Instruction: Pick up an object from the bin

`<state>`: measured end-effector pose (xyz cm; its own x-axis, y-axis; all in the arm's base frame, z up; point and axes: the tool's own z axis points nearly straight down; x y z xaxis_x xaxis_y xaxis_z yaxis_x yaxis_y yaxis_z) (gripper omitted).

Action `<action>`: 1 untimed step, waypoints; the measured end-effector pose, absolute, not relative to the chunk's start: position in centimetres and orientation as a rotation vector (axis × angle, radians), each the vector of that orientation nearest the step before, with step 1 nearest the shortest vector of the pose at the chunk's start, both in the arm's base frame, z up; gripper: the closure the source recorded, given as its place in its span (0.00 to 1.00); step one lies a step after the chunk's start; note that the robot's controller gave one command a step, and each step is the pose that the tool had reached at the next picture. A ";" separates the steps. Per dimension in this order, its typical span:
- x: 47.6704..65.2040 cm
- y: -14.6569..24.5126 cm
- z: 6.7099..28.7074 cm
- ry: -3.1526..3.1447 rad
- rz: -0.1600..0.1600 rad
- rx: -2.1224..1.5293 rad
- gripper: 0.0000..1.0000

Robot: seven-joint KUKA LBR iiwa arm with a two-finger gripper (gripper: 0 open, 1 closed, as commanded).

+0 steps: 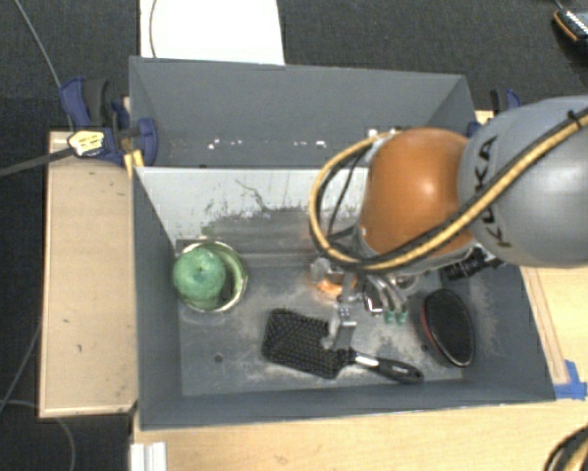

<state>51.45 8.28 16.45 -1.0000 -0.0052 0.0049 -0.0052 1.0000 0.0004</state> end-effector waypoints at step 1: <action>51.6 8.2 16.8 -3.144 -0.002 0.001 0.00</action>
Offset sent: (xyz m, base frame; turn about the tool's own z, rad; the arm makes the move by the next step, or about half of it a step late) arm -0.0113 0.0205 -0.0945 0.2747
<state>51.64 8.25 16.79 -1.0000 -0.0006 -0.0025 -0.0006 1.0000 0.0011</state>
